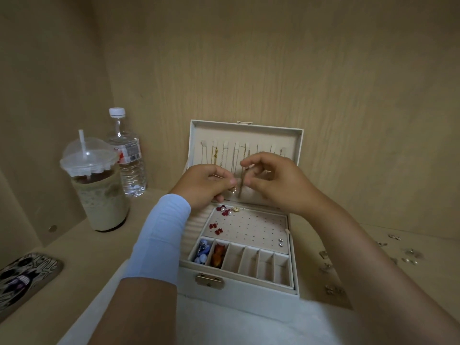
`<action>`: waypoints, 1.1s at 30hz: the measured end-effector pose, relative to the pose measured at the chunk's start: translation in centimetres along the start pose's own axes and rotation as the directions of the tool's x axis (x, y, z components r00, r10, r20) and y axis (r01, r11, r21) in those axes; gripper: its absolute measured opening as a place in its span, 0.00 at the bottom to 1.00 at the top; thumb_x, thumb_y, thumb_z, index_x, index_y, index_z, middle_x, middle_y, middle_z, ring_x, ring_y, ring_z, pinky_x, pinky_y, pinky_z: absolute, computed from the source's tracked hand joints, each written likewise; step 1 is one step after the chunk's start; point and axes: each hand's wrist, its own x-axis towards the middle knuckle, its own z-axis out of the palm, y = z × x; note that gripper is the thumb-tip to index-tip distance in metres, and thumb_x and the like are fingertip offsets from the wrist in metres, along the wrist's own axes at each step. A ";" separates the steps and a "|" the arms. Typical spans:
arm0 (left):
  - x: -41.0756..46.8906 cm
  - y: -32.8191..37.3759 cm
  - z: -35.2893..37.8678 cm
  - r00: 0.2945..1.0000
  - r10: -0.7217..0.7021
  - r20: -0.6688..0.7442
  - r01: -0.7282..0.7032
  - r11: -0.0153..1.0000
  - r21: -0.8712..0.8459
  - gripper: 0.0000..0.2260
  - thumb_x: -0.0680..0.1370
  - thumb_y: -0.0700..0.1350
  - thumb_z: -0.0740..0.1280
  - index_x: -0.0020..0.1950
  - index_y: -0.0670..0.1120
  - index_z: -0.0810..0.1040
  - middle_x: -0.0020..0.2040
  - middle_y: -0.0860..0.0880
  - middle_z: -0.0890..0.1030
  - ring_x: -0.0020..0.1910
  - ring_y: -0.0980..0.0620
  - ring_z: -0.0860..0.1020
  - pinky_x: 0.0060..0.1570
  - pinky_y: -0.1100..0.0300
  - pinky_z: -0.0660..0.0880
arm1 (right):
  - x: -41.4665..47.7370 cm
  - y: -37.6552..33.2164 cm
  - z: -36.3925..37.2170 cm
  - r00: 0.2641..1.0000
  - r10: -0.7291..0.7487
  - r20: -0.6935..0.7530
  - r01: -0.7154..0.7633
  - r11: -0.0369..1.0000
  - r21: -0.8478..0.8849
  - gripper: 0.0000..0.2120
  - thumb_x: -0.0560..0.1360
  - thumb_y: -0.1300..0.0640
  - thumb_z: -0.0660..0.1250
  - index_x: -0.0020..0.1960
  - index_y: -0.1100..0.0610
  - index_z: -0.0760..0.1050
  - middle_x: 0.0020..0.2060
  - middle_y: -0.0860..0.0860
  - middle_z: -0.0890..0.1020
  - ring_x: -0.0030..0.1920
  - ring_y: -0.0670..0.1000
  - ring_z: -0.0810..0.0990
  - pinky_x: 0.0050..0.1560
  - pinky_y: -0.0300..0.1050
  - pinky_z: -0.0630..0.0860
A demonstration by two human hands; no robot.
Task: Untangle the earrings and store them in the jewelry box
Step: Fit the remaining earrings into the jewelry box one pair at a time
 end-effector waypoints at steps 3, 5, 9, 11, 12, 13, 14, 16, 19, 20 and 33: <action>-0.1 0.4 0.3 1.000 0.006 0.004 -0.006 1.000 0.005 0.06 0.76 0.53 0.71 0.50 0.53 0.82 0.36 0.47 0.84 0.33 0.58 0.79 0.39 0.63 0.73 | -0.3 -0.8 0.0 0.999 -0.040 0.029 0.039 0.999 0.032 0.11 0.73 0.59 0.76 0.54 0.51 0.84 0.45 0.48 0.87 0.33 0.40 0.79 0.39 0.37 0.78; -0.1 0.6 0.5 1.000 0.007 -0.004 -0.007 1.000 -0.014 0.08 0.75 0.54 0.72 0.50 0.53 0.82 0.35 0.45 0.84 0.34 0.57 0.79 0.41 0.62 0.74 | -0.2 -0.7 0.0 0.999 -0.035 -0.006 0.035 0.999 0.029 0.09 0.72 0.58 0.77 0.51 0.51 0.85 0.43 0.46 0.87 0.33 0.38 0.79 0.41 0.36 0.77; -0.1 0.8 0.8 0.999 0.033 -0.020 -0.034 0.996 -0.086 0.08 0.74 0.55 0.73 0.46 0.51 0.85 0.33 0.50 0.81 0.32 0.59 0.77 0.43 0.61 0.74 | -0.4 -0.5 -0.4 1.000 -0.023 0.008 0.023 1.000 0.011 0.11 0.70 0.59 0.79 0.51 0.50 0.86 0.42 0.45 0.87 0.39 0.39 0.83 0.47 0.37 0.79; -0.2 1.0 0.8 0.999 0.039 -0.022 -0.040 0.997 -0.071 0.08 0.73 0.54 0.73 0.45 0.51 0.85 0.32 0.51 0.81 0.31 0.60 0.77 0.41 0.62 0.73 | -0.5 -0.5 -0.5 0.999 -0.034 0.009 0.034 0.999 0.011 0.08 0.71 0.59 0.78 0.47 0.49 0.86 0.40 0.44 0.87 0.38 0.38 0.83 0.44 0.34 0.77; -0.2 1.1 0.8 0.999 0.040 -0.017 -0.041 0.997 -0.062 0.08 0.73 0.54 0.73 0.45 0.51 0.86 0.32 0.51 0.82 0.31 0.60 0.77 0.41 0.64 0.73 | -0.5 -0.5 -0.6 0.999 -0.032 0.003 0.032 0.999 0.017 0.07 0.71 0.59 0.77 0.46 0.49 0.87 0.39 0.43 0.87 0.39 0.39 0.83 0.44 0.34 0.78; -0.2 1.1 0.8 0.999 0.040 -0.008 -0.041 0.998 -0.047 0.08 0.74 0.54 0.72 0.46 0.52 0.86 0.34 0.50 0.82 0.32 0.60 0.77 0.40 0.65 0.72 | -0.5 -0.4 -0.7 1.000 -0.028 -0.002 0.028 0.999 0.018 0.07 0.71 0.59 0.78 0.45 0.48 0.87 0.39 0.43 0.87 0.41 0.40 0.84 0.46 0.35 0.79; -0.2 1.2 0.7 0.999 0.040 0.008 -0.040 0.999 -0.021 0.08 0.75 0.54 0.71 0.46 0.52 0.85 0.35 0.50 0.83 0.33 0.60 0.78 0.39 0.65 0.72 | -0.5 -0.3 -0.8 1.000 -0.022 -0.006 0.022 1.000 0.010 0.06 0.71 0.58 0.78 0.44 0.48 0.87 0.39 0.42 0.87 0.43 0.40 0.85 0.48 0.36 0.80; -0.1 1.0 0.5 0.998 0.039 0.057 -0.043 0.996 0.081 0.07 0.78 0.53 0.68 0.47 0.53 0.85 0.40 0.53 0.85 0.39 0.60 0.80 0.43 0.63 0.73 | -0.5 0.2 -0.9 1.000 0.010 0.004 -0.010 0.999 -0.051 0.04 0.70 0.56 0.79 0.43 0.49 0.87 0.38 0.41 0.87 0.42 0.39 0.84 0.48 0.36 0.79; 0.4 0.6 0.2 0.996 0.012 0.083 -0.041 0.937 0.347 0.04 0.76 0.48 0.71 0.45 0.54 0.85 0.44 0.60 0.84 0.47 0.62 0.79 0.54 0.61 0.74 | -0.6 1.1 -0.4 0.990 0.105 0.093 -0.078 0.964 -0.256 0.04 0.68 0.50 0.80 0.42 0.47 0.87 0.37 0.38 0.86 0.41 0.38 0.83 0.51 0.44 0.81; 0.4 0.5 0.2 0.996 -0.004 0.085 -0.030 0.918 0.395 0.03 0.75 0.48 0.72 0.44 0.55 0.86 0.44 0.61 0.84 0.47 0.62 0.79 0.54 0.61 0.74 | -0.7 1.3 -0.1 0.985 0.125 0.121 -0.080 0.943 -0.322 0.05 0.68 0.48 0.80 0.42 0.46 0.87 0.37 0.38 0.86 0.41 0.38 0.83 0.51 0.47 0.82; 0.7 0.0 1.0 0.988 -0.050 0.145 -0.024 0.883 0.469 0.01 0.72 0.47 0.75 0.41 0.53 0.86 0.38 0.59 0.84 0.44 0.59 0.81 0.55 0.55 0.78 | -1.1 0.9 1.3 0.988 0.063 0.138 0.014 0.869 -0.495 0.07 0.68 0.45 0.79 0.42 0.47 0.85 0.39 0.40 0.85 0.42 0.39 0.82 0.48 0.47 0.82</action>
